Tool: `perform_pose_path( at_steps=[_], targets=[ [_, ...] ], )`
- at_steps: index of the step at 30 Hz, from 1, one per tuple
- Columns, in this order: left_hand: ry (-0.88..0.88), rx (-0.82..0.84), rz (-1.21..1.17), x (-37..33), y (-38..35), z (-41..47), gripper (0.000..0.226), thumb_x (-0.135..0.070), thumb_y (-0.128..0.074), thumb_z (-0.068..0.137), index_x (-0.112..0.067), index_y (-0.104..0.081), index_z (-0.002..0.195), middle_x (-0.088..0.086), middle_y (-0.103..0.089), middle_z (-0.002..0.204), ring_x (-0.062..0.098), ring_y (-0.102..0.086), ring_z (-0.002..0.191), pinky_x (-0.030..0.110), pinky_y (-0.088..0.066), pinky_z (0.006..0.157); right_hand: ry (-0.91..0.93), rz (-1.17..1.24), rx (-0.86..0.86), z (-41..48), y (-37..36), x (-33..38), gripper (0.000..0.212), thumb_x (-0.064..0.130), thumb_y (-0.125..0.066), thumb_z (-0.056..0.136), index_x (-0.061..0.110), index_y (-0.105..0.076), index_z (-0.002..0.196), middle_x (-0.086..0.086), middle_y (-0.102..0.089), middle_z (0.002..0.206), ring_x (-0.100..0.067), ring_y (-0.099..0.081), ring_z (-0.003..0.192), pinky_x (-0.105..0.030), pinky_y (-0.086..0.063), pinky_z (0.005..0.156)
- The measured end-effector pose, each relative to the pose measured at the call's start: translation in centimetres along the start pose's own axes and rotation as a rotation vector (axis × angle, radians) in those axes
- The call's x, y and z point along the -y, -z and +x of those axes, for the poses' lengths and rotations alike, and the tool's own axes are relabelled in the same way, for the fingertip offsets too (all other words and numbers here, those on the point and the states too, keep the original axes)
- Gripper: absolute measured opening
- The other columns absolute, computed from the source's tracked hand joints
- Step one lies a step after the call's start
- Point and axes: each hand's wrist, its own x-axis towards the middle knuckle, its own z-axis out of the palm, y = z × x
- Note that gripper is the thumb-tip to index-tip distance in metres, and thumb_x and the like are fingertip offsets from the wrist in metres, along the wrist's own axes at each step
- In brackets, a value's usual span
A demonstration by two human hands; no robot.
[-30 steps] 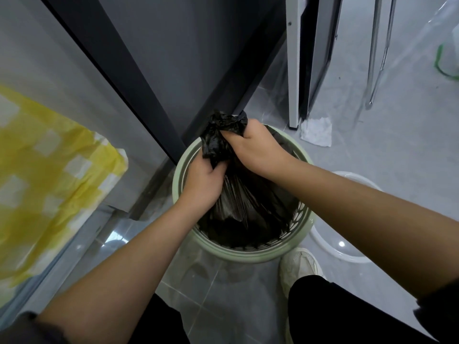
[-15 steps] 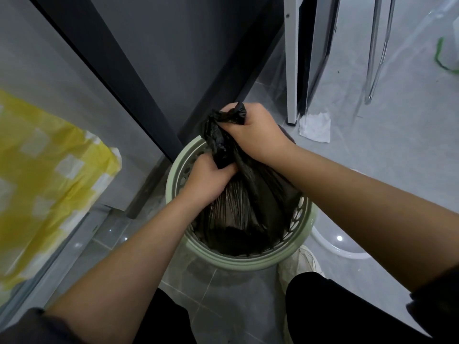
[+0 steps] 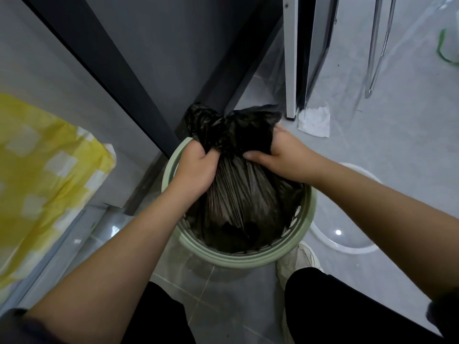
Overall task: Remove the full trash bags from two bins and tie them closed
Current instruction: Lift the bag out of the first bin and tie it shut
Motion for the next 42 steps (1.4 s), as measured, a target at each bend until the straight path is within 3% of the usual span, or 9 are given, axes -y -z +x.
perform_pose_path(
  at_steps=[7,11,14,22,28,31,33,37,42],
  targets=[
    [-0.187,0.087,0.296,-2.6,3.3,1.0,0.012,-0.022,-0.061,0.085,-0.01,-0.058,0.081,-0.002,-0.06,0.08,0.008,-0.056,0.074,0.028,-0.044,0.067,-0.127,0.431,-0.098,0.8,-2.4,2.5,0.029,0.024,-0.04,0.1,0.009,-0.059,0.117,0.001,-0.063,0.114,-0.011,-0.056,0.107,-0.023,-0.045,0.092],
    [-0.059,0.194,0.243,-4.2,4.5,1.8,0.013,-0.025,-0.071,0.08,-0.012,-0.068,0.08,0.003,-0.072,0.083,0.013,-0.067,0.08,0.033,-0.053,0.075,-0.25,0.573,0.043,1.5,-2.1,3.1,0.032,0.038,-0.041,0.099,0.021,-0.062,0.115,0.002,-0.066,0.116,-0.013,-0.061,0.109,-0.036,-0.046,0.101],
    [0.03,0.259,0.134,-5.3,5.2,2.4,0.006,-0.02,-0.071,0.081,-0.014,-0.07,0.084,-0.002,-0.07,0.078,0.004,-0.066,0.066,0.02,-0.053,0.057,-0.219,0.694,0.217,1.1,-1.5,2.6,0.02,0.045,-0.046,0.095,0.035,-0.062,0.102,0.017,-0.069,0.101,0.003,-0.066,0.094,-0.017,-0.05,0.087],
    [0.137,0.408,0.147,-8.0,4.7,4.3,0.015,-0.006,-0.067,0.081,-0.018,-0.064,0.074,0.001,-0.064,0.072,0.012,-0.064,0.067,0.024,-0.055,0.062,0.02,0.496,0.127,3.7,-4.6,4.2,0.044,0.023,-0.07,0.085,0.009,-0.057,0.124,-0.004,-0.063,0.121,-0.013,-0.057,0.115,-0.03,-0.045,0.103],
    [0.14,0.137,0.131,-4.0,6.9,2.5,0.007,-0.021,-0.06,0.088,-0.025,-0.065,0.092,-0.004,-0.065,0.094,0.012,-0.062,0.088,0.025,-0.051,0.069,-0.159,0.442,0.1,3.6,-5.5,3.5,0.028,0.023,-0.051,0.096,0.008,-0.063,0.116,-0.007,-0.062,0.122,-0.019,-0.053,0.117,-0.034,-0.041,0.104],
    [0.216,0.016,0.362,-0.2,8.0,0.5,0.032,-0.026,-0.063,0.087,-0.016,-0.058,0.117,0.005,-0.061,0.11,0.02,-0.059,0.097,0.04,-0.051,0.088,-0.174,0.419,0.1,3.3,-5.2,4.1,0.03,0.022,-0.048,0.097,-0.002,-0.064,0.104,-0.015,-0.066,0.111,-0.024,-0.058,0.109,-0.037,-0.045,0.099],
    [0.372,0.062,0.401,1.5,8.4,-0.9,0.042,-0.026,-0.06,0.09,-0.01,-0.049,0.127,0.009,-0.061,0.107,0.027,-0.062,0.09,0.043,-0.054,0.08,-0.154,0.401,0.089,3.1,-5.0,4.6,0.03,0.017,-0.046,0.097,-0.008,-0.063,0.095,-0.019,-0.066,0.104,-0.026,-0.059,0.103,-0.033,-0.046,0.094],
    [0.67,0.285,0.106,3.2,8.3,-3.1,0.026,-0.022,-0.048,0.097,-0.003,-0.052,0.115,0.016,-0.068,0.085,0.028,-0.068,0.071,0.041,-0.06,0.061,-0.091,0.353,0.071,2.5,-4.6,5.6,0.027,0.005,-0.042,0.097,-0.004,-0.051,0.073,-0.013,-0.056,0.078,-0.019,-0.05,0.077,-0.027,-0.038,0.071],
    [0.636,0.309,0.007,3.4,8.6,-3.4,0.022,-0.023,-0.047,0.098,-0.003,-0.048,0.107,0.017,-0.067,0.086,0.03,-0.066,0.074,0.041,-0.06,0.063,-0.088,0.319,-0.02,2.2,-4.6,6.0,0.035,-0.005,-0.041,0.091,0.006,-0.038,0.058,-0.008,-0.046,0.063,-0.018,-0.04,0.064,-0.028,-0.034,0.065]
  ],
)
